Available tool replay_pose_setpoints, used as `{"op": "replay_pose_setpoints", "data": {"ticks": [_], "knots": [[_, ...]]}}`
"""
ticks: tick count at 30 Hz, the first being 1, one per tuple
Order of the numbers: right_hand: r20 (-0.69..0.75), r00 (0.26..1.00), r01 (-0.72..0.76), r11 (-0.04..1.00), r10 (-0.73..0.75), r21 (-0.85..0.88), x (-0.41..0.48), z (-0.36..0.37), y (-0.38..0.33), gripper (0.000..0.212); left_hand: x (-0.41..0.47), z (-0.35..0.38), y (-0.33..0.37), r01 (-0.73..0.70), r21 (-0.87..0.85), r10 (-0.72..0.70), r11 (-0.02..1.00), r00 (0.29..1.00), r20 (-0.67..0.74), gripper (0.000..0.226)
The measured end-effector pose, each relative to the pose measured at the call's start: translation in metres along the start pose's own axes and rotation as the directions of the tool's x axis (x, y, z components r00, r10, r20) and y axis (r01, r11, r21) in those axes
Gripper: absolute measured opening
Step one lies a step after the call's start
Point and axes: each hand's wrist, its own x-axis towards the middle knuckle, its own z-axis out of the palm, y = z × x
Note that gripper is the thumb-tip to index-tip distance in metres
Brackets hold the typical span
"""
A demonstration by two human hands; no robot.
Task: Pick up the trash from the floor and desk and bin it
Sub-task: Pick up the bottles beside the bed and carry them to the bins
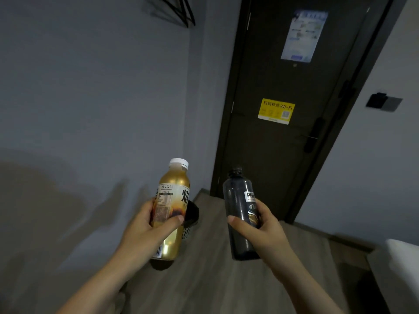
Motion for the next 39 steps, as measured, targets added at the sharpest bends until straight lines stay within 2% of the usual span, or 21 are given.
{"op": "replay_pose_setpoints", "data": {"ticks": [9,13,17,24,27,33,36,39], "knots": [[0.052,0.995,-0.085,0.996,0.083,0.034,0.151,-0.006,0.059,0.040,0.139,0.029,-0.036,0.065,0.138,-0.052,0.988,0.994,-0.096,0.041],[0.093,0.987,-0.134,0.990,0.130,0.044,0.228,-0.021,0.083,0.042,0.205,0.052,-0.045,0.090,0.195,-0.068,0.977,0.991,-0.115,0.042],[0.128,0.973,-0.197,0.980,0.191,0.038,0.308,-0.039,0.103,0.038,0.272,0.080,-0.055,0.174,0.229,-0.135,0.958,0.975,-0.176,0.043],[0.218,0.923,-0.320,0.947,0.316,-0.018,0.417,-0.045,0.160,0.064,0.362,0.100,-0.095,0.328,0.250,-0.273,0.911,0.934,-0.231,0.036],[0.239,0.894,-0.376,0.925,0.379,-0.058,0.461,-0.039,0.185,0.074,0.399,0.102,-0.112,0.384,0.239,-0.332,0.892,0.915,-0.229,0.038],[0.273,0.817,-0.489,0.861,0.507,-0.139,0.550,-0.015,0.239,0.076,0.485,0.091,-0.157,0.498,0.244,-0.455,0.832,0.864,-0.215,0.038],[0.269,0.751,-0.544,0.796,0.603,-0.265,0.596,0.004,0.268,0.090,0.534,0.079,-0.185,0.569,0.224,-0.537,0.791,0.822,-0.192,0.034],[0.252,0.649,-0.648,0.695,0.718,-0.311,0.639,0.024,0.297,0.090,0.579,0.067,-0.212,0.652,0.224,-0.626,0.724,0.758,-0.183,0.020]]}}
